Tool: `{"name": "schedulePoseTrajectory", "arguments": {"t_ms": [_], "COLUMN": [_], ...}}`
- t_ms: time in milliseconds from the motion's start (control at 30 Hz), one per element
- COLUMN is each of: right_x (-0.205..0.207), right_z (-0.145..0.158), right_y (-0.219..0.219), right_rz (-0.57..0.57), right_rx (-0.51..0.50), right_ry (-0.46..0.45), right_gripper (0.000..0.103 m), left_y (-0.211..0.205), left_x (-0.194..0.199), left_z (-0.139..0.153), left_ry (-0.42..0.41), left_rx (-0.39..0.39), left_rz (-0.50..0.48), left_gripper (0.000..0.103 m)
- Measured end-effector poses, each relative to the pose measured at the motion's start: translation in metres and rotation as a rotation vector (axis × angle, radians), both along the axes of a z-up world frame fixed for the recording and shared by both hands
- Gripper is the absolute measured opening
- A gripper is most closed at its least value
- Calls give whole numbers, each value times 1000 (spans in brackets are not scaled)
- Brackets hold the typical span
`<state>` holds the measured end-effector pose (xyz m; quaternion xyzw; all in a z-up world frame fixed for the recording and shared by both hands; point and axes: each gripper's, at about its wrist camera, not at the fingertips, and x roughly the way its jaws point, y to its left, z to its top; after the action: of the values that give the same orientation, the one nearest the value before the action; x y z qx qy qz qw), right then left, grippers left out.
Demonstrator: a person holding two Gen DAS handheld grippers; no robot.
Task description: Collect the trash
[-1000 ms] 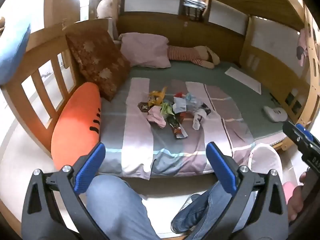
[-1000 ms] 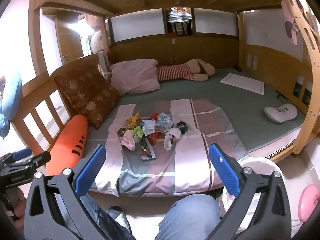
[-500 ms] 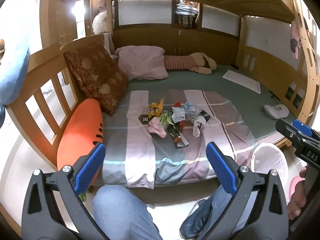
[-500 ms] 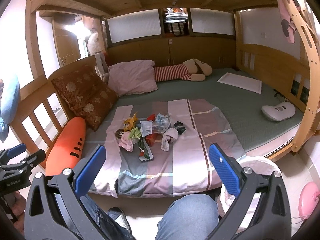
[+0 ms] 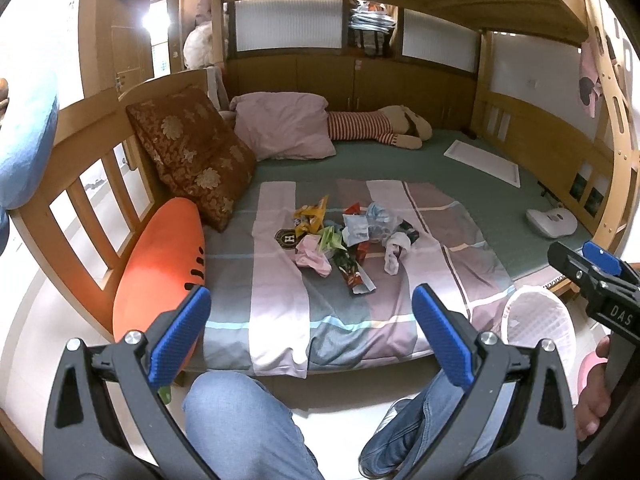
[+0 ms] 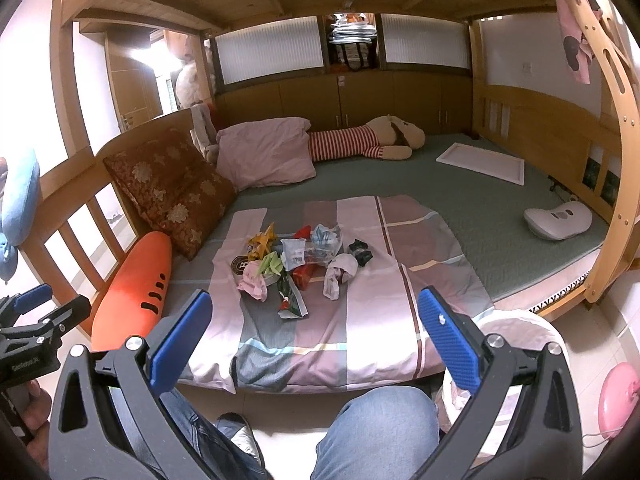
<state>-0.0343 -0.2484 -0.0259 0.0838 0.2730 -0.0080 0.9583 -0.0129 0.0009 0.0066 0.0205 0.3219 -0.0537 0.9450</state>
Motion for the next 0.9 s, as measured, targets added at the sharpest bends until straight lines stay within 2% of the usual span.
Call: {"name": "schedulePoseTrajectory", "arguments": {"t_ms": [400,667,900], "right_x": [0,1,1], "right_z": [-3,-10,-17], "right_y": [0,-5,-8], "right_rz": [3,15,0], "right_rx": [8,35,35], "right_ry": [1,-9,-32], "right_gripper": [100,100,100], "left_y": [3,5,3], "left_x": [-2,-3,1], "left_z": [-1,0,-9], "left_ry": [2,-2,4], "left_rx": [-6,-71,-79], "left_rz": [-3,-39,-55], "left_gripper": [100,100,100]}}
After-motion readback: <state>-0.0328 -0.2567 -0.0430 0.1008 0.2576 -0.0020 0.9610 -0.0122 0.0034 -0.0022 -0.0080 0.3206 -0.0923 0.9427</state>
